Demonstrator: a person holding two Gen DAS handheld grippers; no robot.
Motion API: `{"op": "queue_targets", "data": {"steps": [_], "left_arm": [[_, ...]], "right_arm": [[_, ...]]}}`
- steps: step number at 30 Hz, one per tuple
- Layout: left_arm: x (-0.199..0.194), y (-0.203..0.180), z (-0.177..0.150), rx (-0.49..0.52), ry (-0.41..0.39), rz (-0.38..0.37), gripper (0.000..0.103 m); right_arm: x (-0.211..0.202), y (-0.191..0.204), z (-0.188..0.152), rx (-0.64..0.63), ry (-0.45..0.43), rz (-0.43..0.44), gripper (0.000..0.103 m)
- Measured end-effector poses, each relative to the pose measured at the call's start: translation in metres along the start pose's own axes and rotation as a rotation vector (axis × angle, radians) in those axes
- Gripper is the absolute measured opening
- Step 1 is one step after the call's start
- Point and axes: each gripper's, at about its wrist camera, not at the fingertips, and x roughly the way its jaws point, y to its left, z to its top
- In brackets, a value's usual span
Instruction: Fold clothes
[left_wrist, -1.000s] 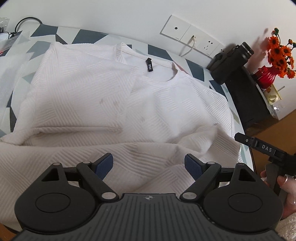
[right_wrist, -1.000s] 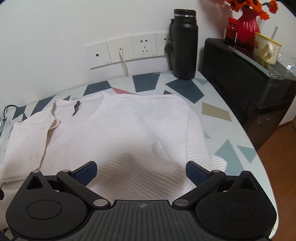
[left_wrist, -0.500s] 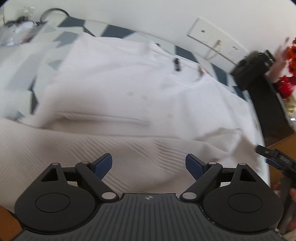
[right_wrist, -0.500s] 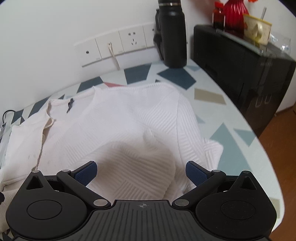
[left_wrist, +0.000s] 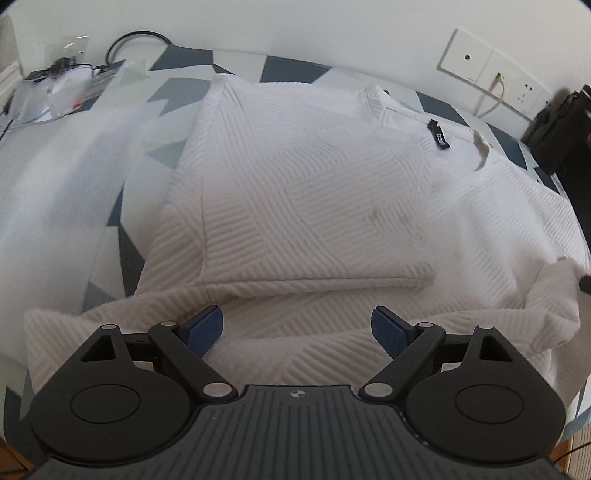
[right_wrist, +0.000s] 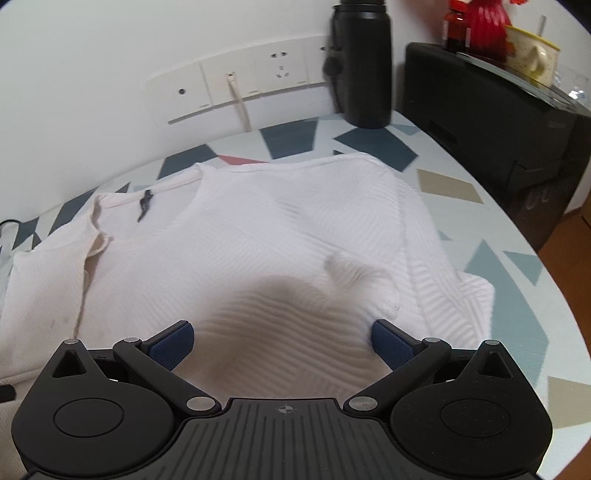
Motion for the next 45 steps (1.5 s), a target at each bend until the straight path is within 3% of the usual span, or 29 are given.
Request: {"op": "queue_targets", "data": {"steps": [10, 19, 24, 29, 45], "left_arm": [[0.027, -0.001, 0.012, 0.139, 0.001, -0.043, 0.098], [0.035, -0.021, -0.007, 0.296, -0.077, 0.024, 0.103], [0.035, -0.020, -0.010, 0.293, -0.109, 0.022, 0.103], [0.034, -0.019, -0.015, 0.292, -0.147, 0.018, 0.103], [0.033, -0.018, -0.023, 0.292, -0.222, 0.006, 0.103]], "right_arm": [[0.010, 0.023, 0.011, 0.005, -0.004, -0.029, 0.102], [0.036, 0.034, -0.009, -0.086, 0.045, -0.084, 0.102], [0.050, 0.036, -0.021, -0.113, 0.063, -0.097, 0.102], [0.054, 0.041, -0.030, -0.169, 0.034, -0.122, 0.102], [0.051, 0.036, -0.040, -0.173, -0.047, -0.110, 0.102]]}}
